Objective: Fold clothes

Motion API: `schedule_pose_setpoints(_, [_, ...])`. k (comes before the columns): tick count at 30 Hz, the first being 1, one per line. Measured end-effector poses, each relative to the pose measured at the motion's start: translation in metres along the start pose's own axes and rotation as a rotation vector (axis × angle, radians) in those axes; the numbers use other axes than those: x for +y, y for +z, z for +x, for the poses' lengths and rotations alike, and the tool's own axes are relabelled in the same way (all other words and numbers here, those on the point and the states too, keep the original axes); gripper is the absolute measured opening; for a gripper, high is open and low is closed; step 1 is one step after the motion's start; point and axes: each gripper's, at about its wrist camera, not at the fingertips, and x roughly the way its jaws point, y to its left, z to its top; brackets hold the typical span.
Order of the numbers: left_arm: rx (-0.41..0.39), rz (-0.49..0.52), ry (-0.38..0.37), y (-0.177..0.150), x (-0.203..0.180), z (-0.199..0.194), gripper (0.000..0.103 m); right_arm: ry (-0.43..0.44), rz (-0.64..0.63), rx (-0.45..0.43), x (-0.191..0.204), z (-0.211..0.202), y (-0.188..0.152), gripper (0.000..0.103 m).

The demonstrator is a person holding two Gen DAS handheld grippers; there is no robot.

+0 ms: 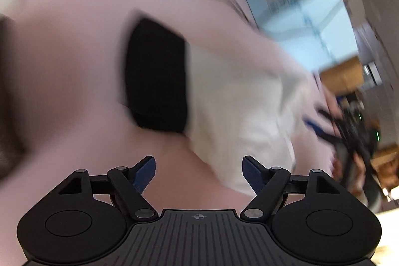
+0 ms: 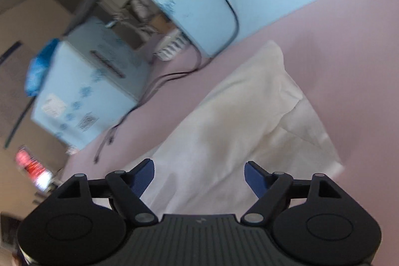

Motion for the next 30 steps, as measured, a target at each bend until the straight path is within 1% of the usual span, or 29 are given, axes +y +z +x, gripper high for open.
schedule_pose_setpoints(1, [0.004,-0.004,-0.004,0.001,-0.003,0.007,0.078,-0.001,-0.007,-0.026,0.002,0.006,-0.002,0.074])
schedule_pose_setpoints(2, [0.007,-0.009,-0.009,0.002,-0.006,0.014,0.078,0.000,-0.018,-0.053,0.004,0.011,-0.005,0.045])
schedule_pose_setpoints(3, [-0.015,-0.023,-0.022,0.006,-0.008,0.020,0.076,-0.013,-0.044,-0.058,0.007,0.016,-0.007,0.010])
schedule_pose_setpoints(4, [-0.047,-0.035,-0.033,0.009,-0.009,0.022,0.076,-0.028,-0.072,-0.059,0.010,0.020,-0.010,0.010])
schedule_pose_setpoints(5, [-0.078,-0.043,-0.029,0.010,-0.009,0.023,0.065,-0.028,-0.078,-0.073,0.009,0.020,-0.013,0.010])
schedule_pose_setpoints(6, [-0.110,-0.052,-0.025,0.010,-0.008,0.024,0.033,-0.026,-0.082,-0.088,0.009,0.019,-0.017,0.010])
schedule_pose_setpoints(7, [-0.140,-0.060,-0.020,0.010,-0.007,0.025,0.019,-0.015,-0.099,-0.121,0.010,0.013,-0.020,0.009])
schedule_pose_setpoints(8, [-0.157,-0.066,-0.007,0.009,-0.004,0.025,0.008,0.001,-0.115,-0.154,0.011,0.005,-0.022,0.009])
schedule_pose_setpoints(9, [-0.170,-0.058,-0.021,0.006,-0.002,0.022,0.004,0.018,-0.131,-0.186,0.012,-0.004,-0.023,0.009])
schedule_pose_setpoints(10, [-0.183,-0.051,-0.034,0.004,0.000,0.019,0.004,0.036,-0.147,-0.224,0.012,-0.016,-0.025,0.009])
schedule_pose_setpoints(13, [-0.289,-0.043,-0.091,-0.006,-0.003,-0.006,0.003,0.127,-0.206,-0.355,0.017,-0.053,-0.030,0.008])
schedule_pose_setpoints(15, [-0.346,-0.038,-0.126,-0.007,-0.004,-0.022,0.003,0.170,-0.237,-0.412,0.026,-0.074,-0.034,0.008])
schedule_pose_setpoints(18, [-0.490,-0.006,-0.191,-0.018,-0.017,-0.064,0.003,0.233,-0.283,-0.493,0.040,-0.105,-0.039,0.008])
schedule_pose_setpoints(19, [-0.520,0.002,-0.216,-0.021,-0.022,-0.074,0.003,0.254,-0.298,-0.521,0.045,-0.115,-0.041,0.008])
schedule_pose_setpoints(23, [-0.597,0.051,-0.278,-0.032,-0.037,-0.102,0.003,0.338,-0.359,-0.629,0.064,-0.156,-0.048,0.008])
schedule_pose_setpoints(25, [-0.658,0.099,-0.308,-0.038,-0.051,-0.123,0.003,0.381,-0.390,-0.683,0.073,-0.177,-0.052,0.008])
schedule_pose_setpoints(27, [-0.706,0.143,-0.314,-0.029,-0.070,-0.131,0.003,0.423,-0.420,-0.738,0.083,-0.198,-0.055,0.008])
schedule_pose_setpoints(30, [-0.750,0.171,-0.289,-0.011,-0.084,-0.138,0.003,0.299,-0.404,-0.701,0.099,-0.169,-0.020,0.008])
